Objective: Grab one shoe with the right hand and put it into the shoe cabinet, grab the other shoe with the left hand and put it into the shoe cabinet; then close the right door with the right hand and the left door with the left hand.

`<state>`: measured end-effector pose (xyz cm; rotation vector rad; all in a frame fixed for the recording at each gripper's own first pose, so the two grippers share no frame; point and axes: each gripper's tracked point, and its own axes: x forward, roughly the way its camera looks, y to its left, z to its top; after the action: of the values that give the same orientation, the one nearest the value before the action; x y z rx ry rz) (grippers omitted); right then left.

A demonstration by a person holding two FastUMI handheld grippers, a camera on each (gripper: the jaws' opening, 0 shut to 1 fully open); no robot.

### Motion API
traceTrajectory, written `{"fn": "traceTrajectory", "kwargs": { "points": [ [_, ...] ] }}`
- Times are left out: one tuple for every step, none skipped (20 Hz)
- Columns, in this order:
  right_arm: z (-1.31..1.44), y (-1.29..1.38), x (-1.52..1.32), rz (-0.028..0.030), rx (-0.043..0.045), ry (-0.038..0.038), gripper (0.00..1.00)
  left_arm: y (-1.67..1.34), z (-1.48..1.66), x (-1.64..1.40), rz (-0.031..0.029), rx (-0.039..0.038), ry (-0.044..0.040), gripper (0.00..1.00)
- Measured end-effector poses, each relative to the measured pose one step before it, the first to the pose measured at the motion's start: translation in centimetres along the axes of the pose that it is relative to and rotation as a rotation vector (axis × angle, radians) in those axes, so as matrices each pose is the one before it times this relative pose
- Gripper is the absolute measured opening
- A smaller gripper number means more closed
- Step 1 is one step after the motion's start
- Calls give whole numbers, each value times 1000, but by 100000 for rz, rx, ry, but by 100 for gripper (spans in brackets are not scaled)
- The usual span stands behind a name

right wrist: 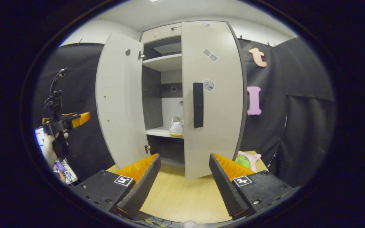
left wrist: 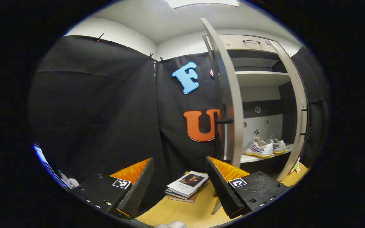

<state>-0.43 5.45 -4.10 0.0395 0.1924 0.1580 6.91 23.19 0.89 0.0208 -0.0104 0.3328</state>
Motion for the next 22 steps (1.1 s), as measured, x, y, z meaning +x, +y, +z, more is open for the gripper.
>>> {"fn": "traceTrajectory", "kwargs": {
  "points": [
    [-532, 22, -323, -807, 891, 1677, 100, 362, 169, 1047, 777, -54, -394, 96],
    [-467, -63, -283, -287, 424, 1479, 99, 28, 0, 1017, -38, -495, 29, 96],
    [-105, -88, -183, -672, -330, 815, 99, -110, -143, 852, -478, -582, 772, 97],
    [-12, -249, -173, -939, -775, 98, 100, -196, 6, 1048, -704, -668, -165, 97],
    [25, -267, -215, -788, -651, 36, 99, -548, -133, 735, -1171, -546, 902, 97],
    [123, -66, -150, -363, -131, 195, 100, -421, -298, 637, -563, -105, 1456, 97],
    [191, -33, -98, 204, 150, -278, 100, -339, 66, 461, -337, 739, -235, 97],
    [110, 9, -11, 193, -112, -43, 100, 270, 99, 110, 1265, 1136, -142, 96],
    [80, -64, -45, 76, -168, -130, 100, 107, 205, 210, 94, 558, -909, 93],
    [12, 34, -10, 484, -285, 110, 99, -198, -69, -133, -235, -268, -21, 93],
    [-73, 86, 15, 714, -128, 20, 99, -201, -37, -79, 122, -879, 319, 93],
    [38, 109, 102, 801, -244, 20, 100, -204, -63, -146, -572, -587, 37, 92],
    [-114, 30, -5, 635, -185, 3, 100, -234, -120, -255, 64, -32, 10, 93],
    [-24, 18, -20, 518, 181, -124, 99, -230, 10, -162, 223, 417, -102, 100],
    [-19, 15, -163, 884, 302, -197, 99, -221, 49, -300, 698, 952, 74, 91],
    [27, -64, -124, 568, 221, -189, 99, -301, 102, -320, 484, 1191, -177, 91],
    [-184, -183, -204, 335, 122, 71, 99, -345, 81, -354, 85, 837, -190, 91],
    [-94, -189, -200, 398, -152, 89, 99, -507, 59, -240, -777, -64, 307, 91],
    [-123, -338, -240, -221, -38, -101, 100, -755, 45, -252, -1339, -695, 238, 91],
    [6, -341, -227, 81, 7, -65, 99, -810, -12, -269, -1242, -894, 121, 91],
    [86, -411, -141, -19, 240, -254, 99, -760, 21, -233, -1039, -335, -183, 91],
    [55, -303, -166, -126, 201, -2, 100, -790, 236, -226, -1056, 238, -548, 91]
  ]
}}
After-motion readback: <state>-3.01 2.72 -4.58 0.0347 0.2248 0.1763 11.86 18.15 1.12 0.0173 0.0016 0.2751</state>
